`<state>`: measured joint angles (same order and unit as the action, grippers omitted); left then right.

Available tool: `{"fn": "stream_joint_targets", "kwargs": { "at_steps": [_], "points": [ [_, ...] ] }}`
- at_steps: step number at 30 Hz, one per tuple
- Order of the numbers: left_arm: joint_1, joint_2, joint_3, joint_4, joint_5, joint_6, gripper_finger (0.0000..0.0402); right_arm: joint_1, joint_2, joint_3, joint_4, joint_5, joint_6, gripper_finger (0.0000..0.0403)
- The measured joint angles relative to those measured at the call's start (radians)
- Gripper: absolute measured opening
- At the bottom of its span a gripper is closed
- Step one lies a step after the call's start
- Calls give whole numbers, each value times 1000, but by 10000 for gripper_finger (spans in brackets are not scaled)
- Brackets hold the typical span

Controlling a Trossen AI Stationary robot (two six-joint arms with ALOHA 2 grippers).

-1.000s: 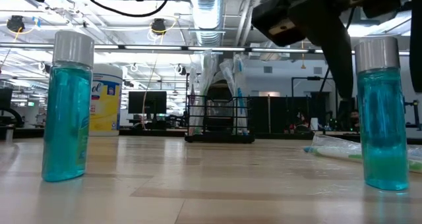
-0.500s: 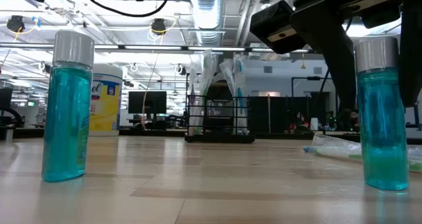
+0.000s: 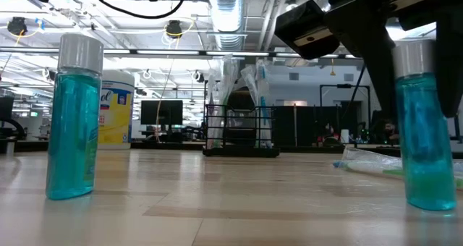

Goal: Pick & Place toothbrushing station
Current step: Put the mouthwash into the black mesh organizer

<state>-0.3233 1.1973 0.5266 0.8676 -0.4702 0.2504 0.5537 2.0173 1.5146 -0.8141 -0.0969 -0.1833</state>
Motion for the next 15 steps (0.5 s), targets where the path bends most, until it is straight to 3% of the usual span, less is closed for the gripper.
{"fn": "stream_joint_targets", "kwargs": {
  "at_steps": [15],
  "points": [
    [0, 0, 0, 0, 0, 0, 92, -110, -3, 217, -244, 50, 0, 82]
  ]
}}
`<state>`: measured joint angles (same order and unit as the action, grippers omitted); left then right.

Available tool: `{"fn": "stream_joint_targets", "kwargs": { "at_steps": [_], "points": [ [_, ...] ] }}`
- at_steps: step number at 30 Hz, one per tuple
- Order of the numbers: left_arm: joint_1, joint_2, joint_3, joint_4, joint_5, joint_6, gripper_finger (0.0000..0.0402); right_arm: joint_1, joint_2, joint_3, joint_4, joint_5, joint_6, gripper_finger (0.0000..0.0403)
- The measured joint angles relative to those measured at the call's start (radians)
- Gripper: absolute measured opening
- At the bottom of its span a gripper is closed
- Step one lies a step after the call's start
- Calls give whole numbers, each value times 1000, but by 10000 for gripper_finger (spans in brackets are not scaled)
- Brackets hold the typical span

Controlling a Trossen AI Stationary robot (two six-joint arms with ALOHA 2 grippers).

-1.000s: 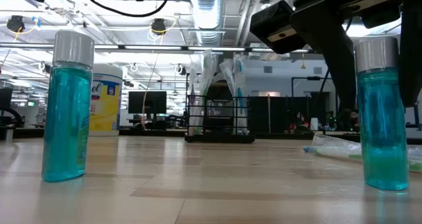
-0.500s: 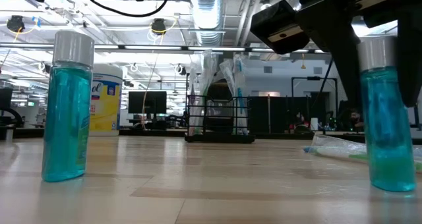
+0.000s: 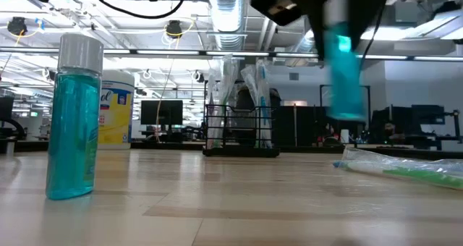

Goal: Pick & Place toothbrushing station
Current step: Put the mouthwash into the black mesh organizer

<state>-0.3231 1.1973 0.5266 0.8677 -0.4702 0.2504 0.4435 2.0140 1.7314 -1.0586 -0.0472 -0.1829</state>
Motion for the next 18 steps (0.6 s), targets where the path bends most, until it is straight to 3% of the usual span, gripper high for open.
{"fn": "stream_joint_targets", "kwargs": {
  "at_steps": [18],
  "points": [
    [0, 0, 0, 0, 0, 0, 92, -293, -1, 170, -183, 4, -19, 82]
  ]
}}
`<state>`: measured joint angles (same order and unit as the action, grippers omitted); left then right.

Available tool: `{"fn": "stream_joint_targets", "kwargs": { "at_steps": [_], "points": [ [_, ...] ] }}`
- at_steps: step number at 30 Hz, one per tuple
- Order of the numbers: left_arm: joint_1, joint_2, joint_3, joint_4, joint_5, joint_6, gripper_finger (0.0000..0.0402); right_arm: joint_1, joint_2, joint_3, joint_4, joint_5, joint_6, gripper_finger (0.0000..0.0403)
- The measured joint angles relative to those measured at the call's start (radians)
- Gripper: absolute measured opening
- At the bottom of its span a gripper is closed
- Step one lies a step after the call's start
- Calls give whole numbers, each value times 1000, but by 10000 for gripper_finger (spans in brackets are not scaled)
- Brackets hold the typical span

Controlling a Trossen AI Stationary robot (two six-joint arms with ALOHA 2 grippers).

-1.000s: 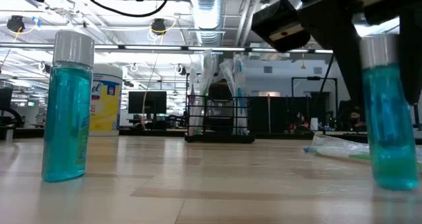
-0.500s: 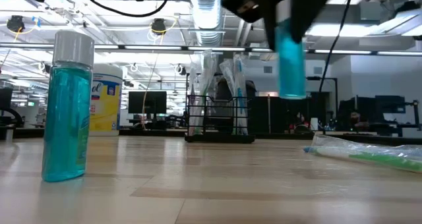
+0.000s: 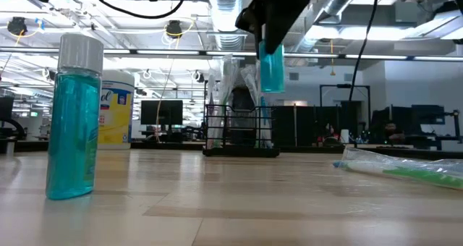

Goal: Pick & Place toothbrushing station
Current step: Put the mouthwash into the black mesh organizer

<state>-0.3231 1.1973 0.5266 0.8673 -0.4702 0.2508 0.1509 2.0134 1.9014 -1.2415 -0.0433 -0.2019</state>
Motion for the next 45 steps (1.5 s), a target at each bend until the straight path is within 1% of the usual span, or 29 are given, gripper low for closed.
{"fn": "stream_joint_targets", "kwargs": {
  "at_steps": [13, 19, 31, 37, 41, 45],
  "points": [
    [0, 0, 0, 0, 0, 0, 92, -137, 0, 73, -15, -1, -75, 82],
    [0, 0, 0, 0, 0, 0, 92, -218, 0, 96, -16, -1, -86, 82],
    [0, 0, 0, 0, 0, 0, 92, -380, 0, 100, -15, -1, -100, 87],
    [0, -3, 0, 0, 0, 10, 92, -417, 0, 100, 7, -16, -122, 82],
    [-5, -32, 0, -8, -10, 82, 92, -437, 0, 100, 19, -58, -124, 84],
    [-23, -86, 0, -54, -35, 85, 92, -448, 0, 100, 27, -61, -138, 83]
  ]
}}
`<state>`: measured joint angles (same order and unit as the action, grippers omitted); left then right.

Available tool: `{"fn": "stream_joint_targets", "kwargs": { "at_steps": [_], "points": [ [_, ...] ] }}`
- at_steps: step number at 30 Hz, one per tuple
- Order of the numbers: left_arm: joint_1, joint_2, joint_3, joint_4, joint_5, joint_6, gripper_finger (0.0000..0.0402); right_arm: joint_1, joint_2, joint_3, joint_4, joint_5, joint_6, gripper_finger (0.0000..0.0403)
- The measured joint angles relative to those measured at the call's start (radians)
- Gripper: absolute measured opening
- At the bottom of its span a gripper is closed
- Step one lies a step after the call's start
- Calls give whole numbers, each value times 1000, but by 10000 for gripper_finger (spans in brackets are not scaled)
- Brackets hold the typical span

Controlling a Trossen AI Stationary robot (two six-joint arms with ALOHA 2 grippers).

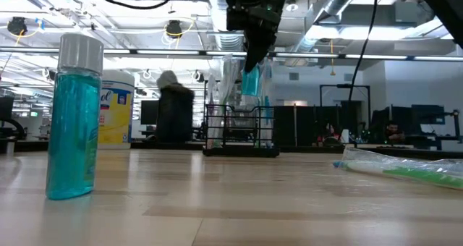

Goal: Pick & Place toothbrushing station
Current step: Put the mouthwash into the black mesh organizer

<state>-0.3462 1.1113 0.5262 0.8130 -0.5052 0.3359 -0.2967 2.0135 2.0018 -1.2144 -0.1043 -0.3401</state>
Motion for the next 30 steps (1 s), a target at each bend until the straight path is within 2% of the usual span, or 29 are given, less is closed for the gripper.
{"fn": "stream_joint_targets", "kwargs": {
  "at_steps": [7, 16, 30],
  "points": [
    [-44, -136, 0, -178, -87, 0, 92, -13, 0, 0, 25, -3, -11, 82],
    [-120, -285, 0, -328, -98, -3, 92, -14, 5, -45, 61, -4, -27, 82],
    [-158, -313, 0, -352, -98, -3, 92, -13, 5, -45, 108, -3, -82, 82]
  ]
}}
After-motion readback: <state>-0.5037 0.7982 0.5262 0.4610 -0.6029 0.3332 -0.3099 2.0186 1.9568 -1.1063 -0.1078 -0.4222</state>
